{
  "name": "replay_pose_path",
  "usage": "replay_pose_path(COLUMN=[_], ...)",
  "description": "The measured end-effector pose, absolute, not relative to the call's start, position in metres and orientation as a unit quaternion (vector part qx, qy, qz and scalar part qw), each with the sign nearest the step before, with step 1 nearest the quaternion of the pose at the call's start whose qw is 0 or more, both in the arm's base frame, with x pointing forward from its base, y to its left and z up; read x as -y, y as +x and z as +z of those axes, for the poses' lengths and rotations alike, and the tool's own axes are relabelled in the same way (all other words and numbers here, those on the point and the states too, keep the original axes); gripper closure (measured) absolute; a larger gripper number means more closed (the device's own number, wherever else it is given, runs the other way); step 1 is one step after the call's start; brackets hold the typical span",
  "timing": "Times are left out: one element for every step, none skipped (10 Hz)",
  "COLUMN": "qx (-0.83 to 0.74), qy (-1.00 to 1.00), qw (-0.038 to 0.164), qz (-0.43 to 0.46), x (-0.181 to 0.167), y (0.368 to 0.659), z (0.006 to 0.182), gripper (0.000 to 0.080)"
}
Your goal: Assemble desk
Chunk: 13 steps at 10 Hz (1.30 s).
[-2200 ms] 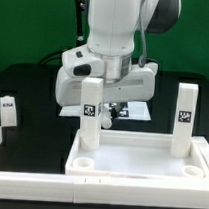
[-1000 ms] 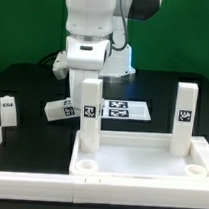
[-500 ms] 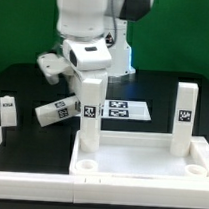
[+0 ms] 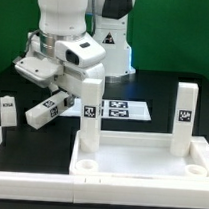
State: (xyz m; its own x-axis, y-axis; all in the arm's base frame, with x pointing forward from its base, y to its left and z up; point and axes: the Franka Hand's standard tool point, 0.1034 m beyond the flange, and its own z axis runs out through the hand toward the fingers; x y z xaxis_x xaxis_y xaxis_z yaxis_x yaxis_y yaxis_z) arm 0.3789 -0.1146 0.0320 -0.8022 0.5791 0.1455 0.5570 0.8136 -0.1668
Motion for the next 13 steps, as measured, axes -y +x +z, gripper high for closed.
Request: replay_pose_path(qx=[0.958, 0.96, 0.957, 0.954, 0.953, 0.95, 0.945, 0.937, 0.917, 0.891, 0.868, 0.849, 0.829], qy=[-0.257, -0.24, -0.244, -0.257, -0.259, -0.271, -0.288, -0.318, -0.373, -0.431, -0.473, -0.508, -0.54], qw=[0.115, 0.13, 0.142, 0.142, 0.142, 0.142, 0.14, 0.126, 0.108, 0.089, 0.08, 0.068, 0.069], qz=[0.058, 0.059, 0.061, 0.064, 0.064, 0.065, 0.068, 0.075, 0.093, 0.113, 0.125, 0.126, 0.13], x=[0.107, 0.099, 0.1, 0.101, 0.101, 0.102, 0.102, 0.104, 0.104, 0.103, 0.105, 0.107, 0.106], y=[0.371, 0.365, 0.364, 0.365, 0.364, 0.364, 0.365, 0.37, 0.377, 0.383, 0.39, 0.399, 0.393], z=[0.025, 0.018, 0.012, 0.01, 0.01, 0.01, 0.011, 0.02, 0.032, 0.045, 0.055, 0.061, 0.055], gripper=[0.0515, 0.0515, 0.0515, 0.0515, 0.0502, 0.0502, 0.0299, 0.0299, 0.0185, 0.0156, 0.0156, 0.0151, 0.0151])
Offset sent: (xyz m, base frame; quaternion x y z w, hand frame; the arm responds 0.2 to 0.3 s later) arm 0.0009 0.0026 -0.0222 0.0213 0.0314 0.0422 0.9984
